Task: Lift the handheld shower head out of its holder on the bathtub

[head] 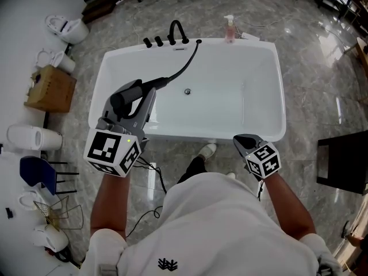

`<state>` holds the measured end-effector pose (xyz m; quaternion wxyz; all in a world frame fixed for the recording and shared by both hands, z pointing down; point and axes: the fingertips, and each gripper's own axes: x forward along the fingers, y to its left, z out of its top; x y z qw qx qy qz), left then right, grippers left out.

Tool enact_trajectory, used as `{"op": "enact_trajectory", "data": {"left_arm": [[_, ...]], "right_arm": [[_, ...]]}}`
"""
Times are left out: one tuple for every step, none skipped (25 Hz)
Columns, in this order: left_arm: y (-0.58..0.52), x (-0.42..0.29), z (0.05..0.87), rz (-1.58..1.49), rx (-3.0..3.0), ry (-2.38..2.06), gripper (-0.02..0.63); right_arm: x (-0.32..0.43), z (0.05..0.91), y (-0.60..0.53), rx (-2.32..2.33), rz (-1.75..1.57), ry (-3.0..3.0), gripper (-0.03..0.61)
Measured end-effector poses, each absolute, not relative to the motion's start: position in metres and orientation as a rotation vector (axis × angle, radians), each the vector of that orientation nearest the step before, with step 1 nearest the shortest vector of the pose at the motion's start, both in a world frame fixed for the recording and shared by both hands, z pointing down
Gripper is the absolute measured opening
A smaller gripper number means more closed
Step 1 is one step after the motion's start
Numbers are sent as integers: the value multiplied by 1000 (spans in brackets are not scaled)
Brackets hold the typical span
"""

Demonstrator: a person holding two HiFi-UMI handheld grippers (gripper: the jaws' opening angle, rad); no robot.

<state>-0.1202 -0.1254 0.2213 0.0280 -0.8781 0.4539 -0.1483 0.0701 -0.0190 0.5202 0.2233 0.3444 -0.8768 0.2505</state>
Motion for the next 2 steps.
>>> {"op": "enact_trajectory", "data": {"left_arm": [[-125,-120,221,-457,-2711,1402,138],[-125,-121,221,-456,-2711,1403,138]], "right_arm": [[70,521,-18,951,692,-2421,12],[70,521,-17,951,693,-2420,12]]}}
